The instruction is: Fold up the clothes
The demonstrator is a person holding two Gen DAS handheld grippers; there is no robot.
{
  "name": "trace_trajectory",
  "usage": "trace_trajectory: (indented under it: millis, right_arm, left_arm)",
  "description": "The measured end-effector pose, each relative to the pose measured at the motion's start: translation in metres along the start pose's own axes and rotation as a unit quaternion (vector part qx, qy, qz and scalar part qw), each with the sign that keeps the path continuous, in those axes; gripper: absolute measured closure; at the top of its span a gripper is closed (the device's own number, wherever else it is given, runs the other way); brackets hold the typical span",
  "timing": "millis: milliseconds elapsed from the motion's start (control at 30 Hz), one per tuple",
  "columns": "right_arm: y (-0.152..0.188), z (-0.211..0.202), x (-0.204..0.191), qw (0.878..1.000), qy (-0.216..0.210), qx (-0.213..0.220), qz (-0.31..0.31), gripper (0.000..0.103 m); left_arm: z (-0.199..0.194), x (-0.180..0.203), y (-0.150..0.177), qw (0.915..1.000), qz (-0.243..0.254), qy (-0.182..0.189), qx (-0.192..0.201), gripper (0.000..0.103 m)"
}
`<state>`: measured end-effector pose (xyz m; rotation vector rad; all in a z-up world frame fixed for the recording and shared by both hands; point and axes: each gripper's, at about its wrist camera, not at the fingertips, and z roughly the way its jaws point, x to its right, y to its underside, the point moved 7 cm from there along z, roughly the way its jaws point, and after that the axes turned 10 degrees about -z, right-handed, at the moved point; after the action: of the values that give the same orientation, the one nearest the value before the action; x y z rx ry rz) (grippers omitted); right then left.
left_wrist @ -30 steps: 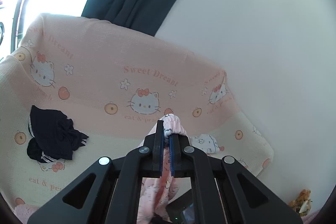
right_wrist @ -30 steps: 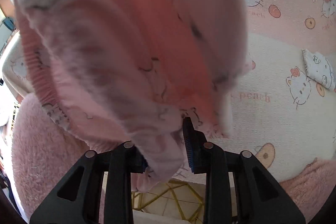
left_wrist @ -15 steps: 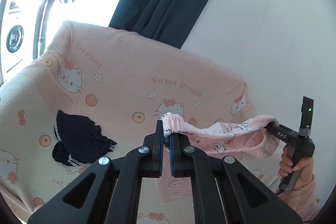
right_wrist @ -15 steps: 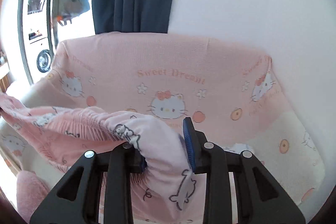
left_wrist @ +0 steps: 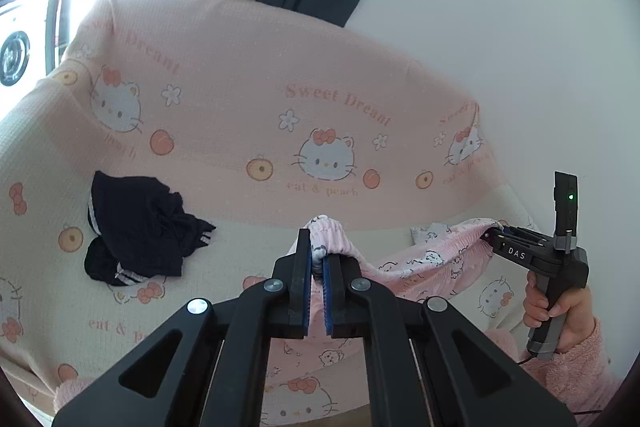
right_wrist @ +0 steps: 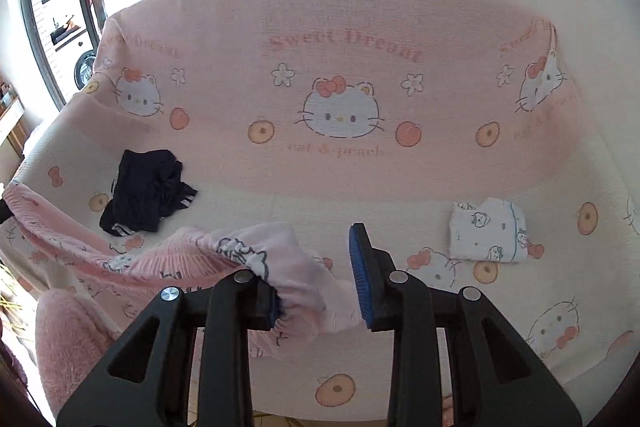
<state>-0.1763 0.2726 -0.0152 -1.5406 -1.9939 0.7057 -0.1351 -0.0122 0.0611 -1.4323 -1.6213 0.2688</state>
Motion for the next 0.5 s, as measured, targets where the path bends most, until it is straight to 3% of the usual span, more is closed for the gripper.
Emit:
trace_trajectory:
  millis: [67,133,200,333,400,500]
  right_arm:
    - [-0.001,-0.009,0.010,1.000,-0.005,0.017,0.017,0.074]
    - [0.006,-0.007,0.013,1.000,-0.010,0.001,0.014,0.072]
    - [0.044,0.018,0.007,0.997,-0.050,-0.059,0.022,0.071]
    - [0.128,0.066,-0.004,0.974,-0.124,-0.183,0.050,0.071]
    - [0.170,0.086,-0.005,0.960,-0.128,-0.240,0.068,0.071]
    - [0.185,0.092,-0.018,0.957,-0.139,-0.247,0.059,0.071]
  left_arm:
    - [0.002,-0.002,0.002,1.0000,-0.002,-0.005,-0.001,0.098]
    - [0.011,-0.011,0.012,0.9996,-0.016,-0.015,-0.017,0.098]
    - [0.033,-0.035,0.039,0.9958,-0.049,-0.036,-0.069,0.098]
    - [0.076,-0.092,0.111,0.9730,-0.117,-0.082,-0.182,0.098]
    - [0.084,-0.100,0.133,0.9681,-0.129,-0.083,-0.199,0.098]
    - [0.089,-0.094,0.141,0.9694,-0.125,-0.071,-0.198,0.098]
